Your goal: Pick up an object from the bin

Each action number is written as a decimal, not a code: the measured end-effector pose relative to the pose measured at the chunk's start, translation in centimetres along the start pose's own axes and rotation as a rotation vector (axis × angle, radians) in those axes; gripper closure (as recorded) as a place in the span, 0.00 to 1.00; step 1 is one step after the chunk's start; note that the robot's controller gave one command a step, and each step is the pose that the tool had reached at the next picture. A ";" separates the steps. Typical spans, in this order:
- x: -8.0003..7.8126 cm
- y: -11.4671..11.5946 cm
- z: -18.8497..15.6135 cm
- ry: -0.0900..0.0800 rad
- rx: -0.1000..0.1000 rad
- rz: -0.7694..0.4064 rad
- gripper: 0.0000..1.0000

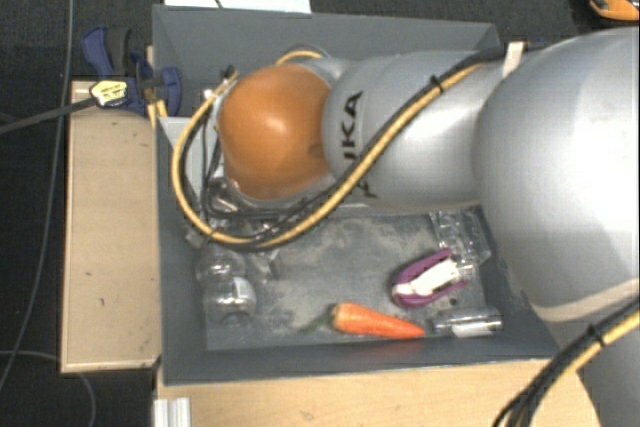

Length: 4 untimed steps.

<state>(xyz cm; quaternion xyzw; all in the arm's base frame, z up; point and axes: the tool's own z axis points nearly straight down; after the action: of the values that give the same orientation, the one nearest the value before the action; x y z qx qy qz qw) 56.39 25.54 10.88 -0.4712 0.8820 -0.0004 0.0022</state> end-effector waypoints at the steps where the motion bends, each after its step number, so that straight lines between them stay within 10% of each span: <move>1: 1.3 0.5 3.8 0.003 0.001 -0.258 0.00; 2: 1.3 1.2 3.8 -0.001 -0.001 -0.490 1.00; 4: 1.4 1.3 2.0 0.002 -0.005 -0.485 1.00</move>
Offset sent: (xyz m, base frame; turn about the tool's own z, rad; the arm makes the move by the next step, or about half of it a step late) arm -0.0167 -0.0044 -0.0388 -0.4973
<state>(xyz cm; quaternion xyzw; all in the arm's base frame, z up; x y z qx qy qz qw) 54.57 25.10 8.89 -0.6691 0.7432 0.0011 0.0001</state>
